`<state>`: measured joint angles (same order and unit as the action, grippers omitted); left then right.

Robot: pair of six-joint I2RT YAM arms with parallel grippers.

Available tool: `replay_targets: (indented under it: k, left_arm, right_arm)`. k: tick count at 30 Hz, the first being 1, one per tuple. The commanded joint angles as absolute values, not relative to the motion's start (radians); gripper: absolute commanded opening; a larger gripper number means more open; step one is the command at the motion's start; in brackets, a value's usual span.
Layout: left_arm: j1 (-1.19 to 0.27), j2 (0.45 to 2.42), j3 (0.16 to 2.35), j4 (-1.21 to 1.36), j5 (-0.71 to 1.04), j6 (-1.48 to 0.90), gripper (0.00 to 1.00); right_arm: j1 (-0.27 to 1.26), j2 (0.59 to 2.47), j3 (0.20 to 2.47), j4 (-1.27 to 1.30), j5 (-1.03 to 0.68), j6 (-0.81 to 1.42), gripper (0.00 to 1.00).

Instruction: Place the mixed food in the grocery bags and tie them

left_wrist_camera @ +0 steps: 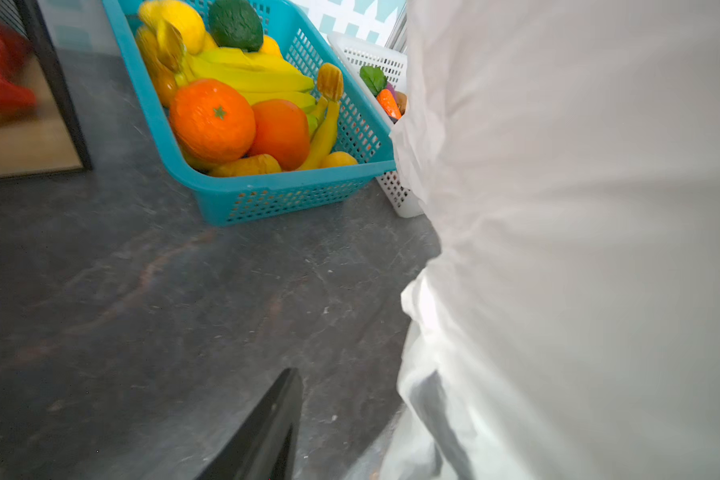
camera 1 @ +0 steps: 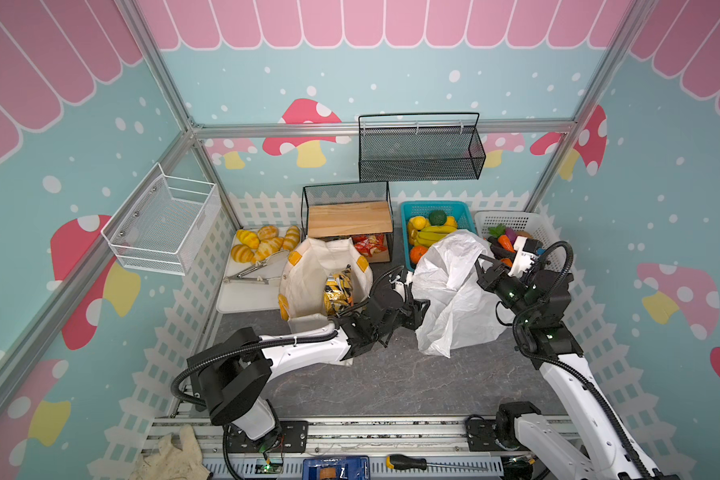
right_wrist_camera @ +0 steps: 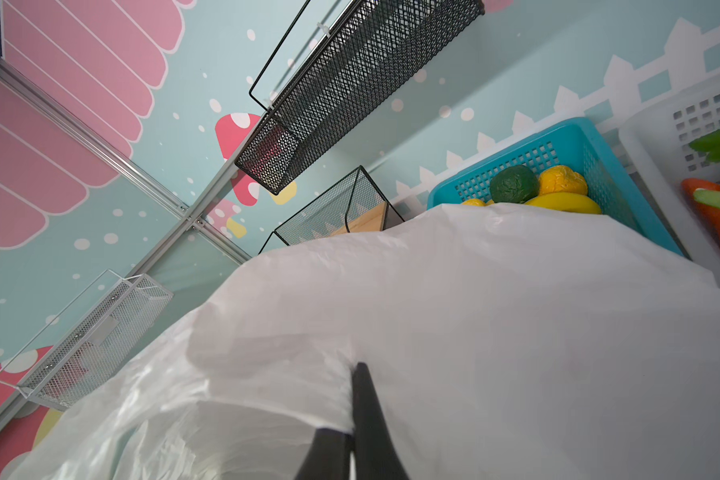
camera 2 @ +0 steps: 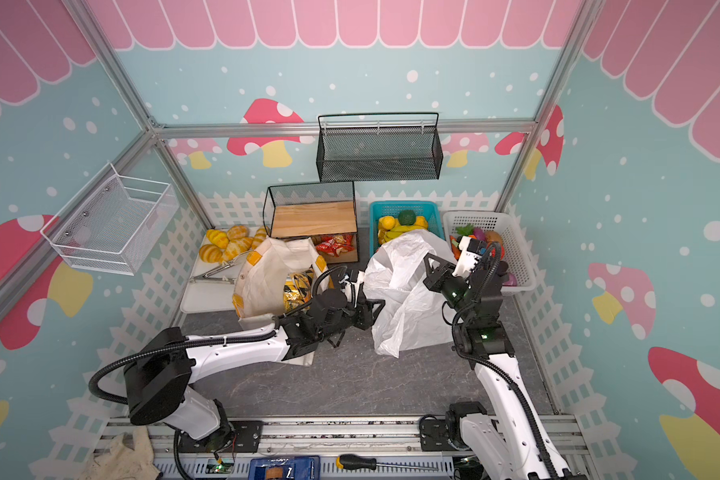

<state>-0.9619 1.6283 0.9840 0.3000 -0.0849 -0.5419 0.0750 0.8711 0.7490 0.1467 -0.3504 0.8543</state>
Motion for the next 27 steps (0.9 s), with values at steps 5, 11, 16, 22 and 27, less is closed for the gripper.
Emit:
replay_targets:
  k: [5, 11, 16, 22, 27]
  left_arm:
    - [-0.93, 1.574, 1.042, 0.331, 0.105, -0.557, 0.01]
    - [-0.843, 1.329, 1.155, -0.151, 0.357, -0.522, 0.0]
    - [-0.698, 1.236, 1.272, -0.445, 0.555, -0.554, 0.0]
    - [-0.652, 1.265, 1.315, -0.532, 0.582, -0.581, 0.0]
    - [-0.652, 1.365, 1.319, -0.485, 0.506, -0.627, 0.0]
  right_arm:
    - [0.016, 0.901, 0.777, 0.108, -0.391, 0.682, 0.05]
    - [0.015, 0.962, 0.935, -0.23, -0.273, 0.314, 0.08]
    - [0.047, 1.016, 0.907, -0.16, -0.474, 0.317, 0.1]
    - [0.183, 1.148, 0.916, -0.102, -0.495, 0.328, 0.19]
    - [0.188, 1.212, 0.914, -0.173, -0.293, 0.288, 0.37]
